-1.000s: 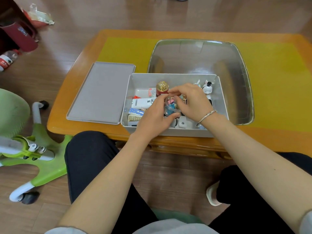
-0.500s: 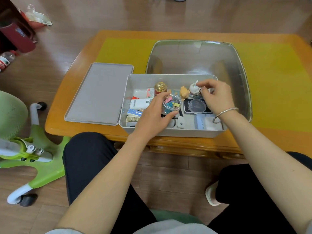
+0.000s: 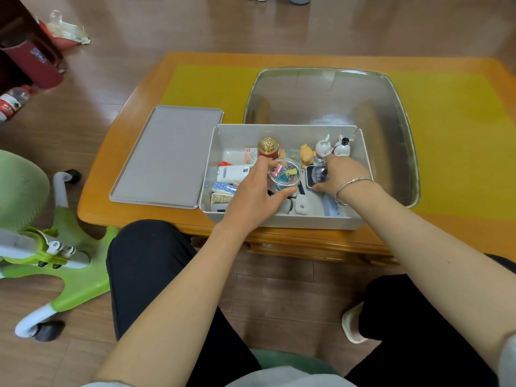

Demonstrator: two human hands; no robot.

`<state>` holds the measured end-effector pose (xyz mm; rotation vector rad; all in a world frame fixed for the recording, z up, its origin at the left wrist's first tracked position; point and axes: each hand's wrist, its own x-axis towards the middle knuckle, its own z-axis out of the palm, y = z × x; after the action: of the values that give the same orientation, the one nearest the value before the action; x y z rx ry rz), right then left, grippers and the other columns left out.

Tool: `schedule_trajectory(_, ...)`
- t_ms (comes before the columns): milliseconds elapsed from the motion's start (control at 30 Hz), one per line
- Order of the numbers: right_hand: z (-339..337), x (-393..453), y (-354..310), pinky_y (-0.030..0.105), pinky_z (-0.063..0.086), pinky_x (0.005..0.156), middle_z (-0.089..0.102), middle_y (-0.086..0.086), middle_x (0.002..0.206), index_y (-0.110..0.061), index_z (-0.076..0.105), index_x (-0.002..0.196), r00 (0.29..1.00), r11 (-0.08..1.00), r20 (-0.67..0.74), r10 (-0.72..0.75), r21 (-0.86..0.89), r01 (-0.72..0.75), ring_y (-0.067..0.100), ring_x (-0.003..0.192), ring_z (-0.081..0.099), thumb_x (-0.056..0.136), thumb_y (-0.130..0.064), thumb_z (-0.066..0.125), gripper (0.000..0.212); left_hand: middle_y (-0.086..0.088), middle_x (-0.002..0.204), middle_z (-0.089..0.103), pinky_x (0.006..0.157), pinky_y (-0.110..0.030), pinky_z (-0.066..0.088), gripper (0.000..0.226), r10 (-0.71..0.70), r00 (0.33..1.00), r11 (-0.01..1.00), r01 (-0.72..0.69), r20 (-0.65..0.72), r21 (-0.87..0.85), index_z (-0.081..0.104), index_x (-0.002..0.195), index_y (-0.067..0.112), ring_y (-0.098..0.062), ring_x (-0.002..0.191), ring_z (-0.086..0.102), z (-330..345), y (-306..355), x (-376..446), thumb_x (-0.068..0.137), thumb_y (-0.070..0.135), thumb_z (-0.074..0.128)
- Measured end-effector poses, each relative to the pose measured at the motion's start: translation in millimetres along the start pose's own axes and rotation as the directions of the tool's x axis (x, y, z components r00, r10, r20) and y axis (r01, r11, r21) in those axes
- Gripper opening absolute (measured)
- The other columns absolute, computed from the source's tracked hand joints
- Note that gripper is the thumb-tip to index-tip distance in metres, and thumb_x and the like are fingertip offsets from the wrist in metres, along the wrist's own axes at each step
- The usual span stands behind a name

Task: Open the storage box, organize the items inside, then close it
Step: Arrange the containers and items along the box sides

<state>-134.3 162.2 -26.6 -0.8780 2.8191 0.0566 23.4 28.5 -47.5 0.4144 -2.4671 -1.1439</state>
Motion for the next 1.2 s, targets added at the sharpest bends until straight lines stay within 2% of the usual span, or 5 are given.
schedule_trajectory(267,-4.1,-7.1,-2.7,0.029,0.038,0.062,0.062,0.016,0.085,-0.008,0.057,0.084,0.996,0.995,-0.09,0.008,0.099,0.001,0.03,0.072,0.051,0.087,-0.027,0.052,0.02,0.01,0.122,0.055,0.075,-0.009,0.047,0.053,0.016,1.0,1.0,-0.016,-0.003,0.007,0.035,0.115,0.04,0.006,0.1,0.049,0.9,-3.4,1.1,0.08,0.037,0.075)
schedule_trajectory(467,-18.2,-18.9,-0.4,0.026,0.035,0.062,0.057,0.008,0.078,-0.01,0.053,0.095,0.939,0.821,-0.344,0.032,0.544,0.171,0.024,0.072,0.055,0.096,-0.02,0.048,0.011,0.009,0.119,0.059,0.076,-0.037,0.058,0.058,-0.042,0.999,0.999,0.042,-0.01,-0.015,0.031,0.122,0.04,-0.011,0.094,0.063,2.3,-2.3,-0.3,0.081,0.045,0.071)
schedule_trajectory(600,-31.9,-26.2,-10.3,0.02,0.046,0.046,0.063,0.002,0.07,-0.015,0.041,0.115,0.971,0.351,-0.24,0.008,0.91,0.222,0.007,0.051,0.058,0.093,-0.011,0.054,0.026,0.013,0.12,0.057,0.077,-0.035,0.057,0.061,-0.032,0.999,0.999,0.031,-0.009,-0.034,0.029,0.126,0.04,-0.01,0.091,0.062,0.5,-0.3,-0.5,0.081,0.046,0.07)
schedule_trajectory(833,-32.5,-30.8,-27.0,0.019,0.044,0.042,0.058,0.005,0.061,-0.002,0.056,0.119,0.987,0.004,-0.024,-0.157,1.0,0.025,0.01,0.043,0.055,0.095,-0.007,0.05,0.025,0.014,0.108,0.055,0.075,-0.044,0.056,0.048,-0.03,1.0,0.998,0.029,-0.008,-0.064,0.029,0.108,0.047,-0.012,0.087,0.064,-0.8,0.7,-2.2,0.082,0.046,0.069)
schedule_trajectory(1200,-26.9,-30.1,-36.2,0.018,0.047,0.041,0.065,0.004,0.064,-0.012,0.064,0.097,0.968,-0.008,0.129,-0.214,0.991,-0.134,0.01,0.045,0.058,0.091,-0.012,0.059,0.007,0.013,0.115,0.053,0.08,-0.042,0.057,0.052,-0.019,1.0,0.993,0.02,0.01,-0.117,0.027,0.115,0.043,-0.01,0.095,0.066,-2.6,1.2,-1.8,0.085,0.04,0.069)
